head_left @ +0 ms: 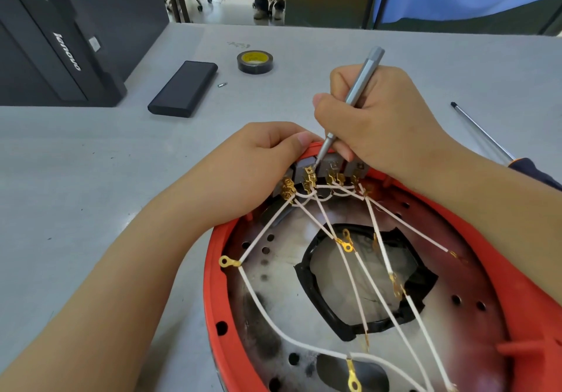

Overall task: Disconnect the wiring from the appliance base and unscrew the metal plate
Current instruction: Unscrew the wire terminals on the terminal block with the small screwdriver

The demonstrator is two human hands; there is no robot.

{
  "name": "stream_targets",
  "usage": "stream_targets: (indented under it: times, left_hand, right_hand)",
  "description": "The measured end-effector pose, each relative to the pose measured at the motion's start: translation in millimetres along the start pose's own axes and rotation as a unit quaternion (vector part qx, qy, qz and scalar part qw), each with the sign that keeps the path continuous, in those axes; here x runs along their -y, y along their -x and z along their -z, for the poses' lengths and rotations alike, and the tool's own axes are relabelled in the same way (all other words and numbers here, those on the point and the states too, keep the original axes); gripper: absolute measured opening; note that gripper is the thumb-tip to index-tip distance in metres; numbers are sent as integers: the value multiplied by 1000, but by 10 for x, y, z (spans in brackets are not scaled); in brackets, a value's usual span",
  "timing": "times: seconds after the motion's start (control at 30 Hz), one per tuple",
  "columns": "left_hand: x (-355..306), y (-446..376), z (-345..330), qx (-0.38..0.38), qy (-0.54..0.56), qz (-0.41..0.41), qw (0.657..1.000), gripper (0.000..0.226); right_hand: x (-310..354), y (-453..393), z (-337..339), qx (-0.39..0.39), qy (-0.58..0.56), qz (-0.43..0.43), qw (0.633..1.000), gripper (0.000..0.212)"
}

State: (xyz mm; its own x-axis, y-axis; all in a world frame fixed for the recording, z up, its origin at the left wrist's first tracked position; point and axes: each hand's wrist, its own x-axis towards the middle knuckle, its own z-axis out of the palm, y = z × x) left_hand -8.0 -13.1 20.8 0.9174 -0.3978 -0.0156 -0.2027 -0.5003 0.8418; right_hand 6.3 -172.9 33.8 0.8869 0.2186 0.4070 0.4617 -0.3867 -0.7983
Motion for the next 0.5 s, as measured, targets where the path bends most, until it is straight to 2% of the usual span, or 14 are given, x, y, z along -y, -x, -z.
stream_targets:
  times: [0.27,0.5]
  left_hand:
    - [1,17,-1,-20,-6,-10,1000,27]
    - [-46,30,28,-40,-32,-27,998,25]
  right_hand:
    - [3,7,-4,18,15,-5,1000,41]
    - [-14,29,57,-47,-23,-60,997,40]
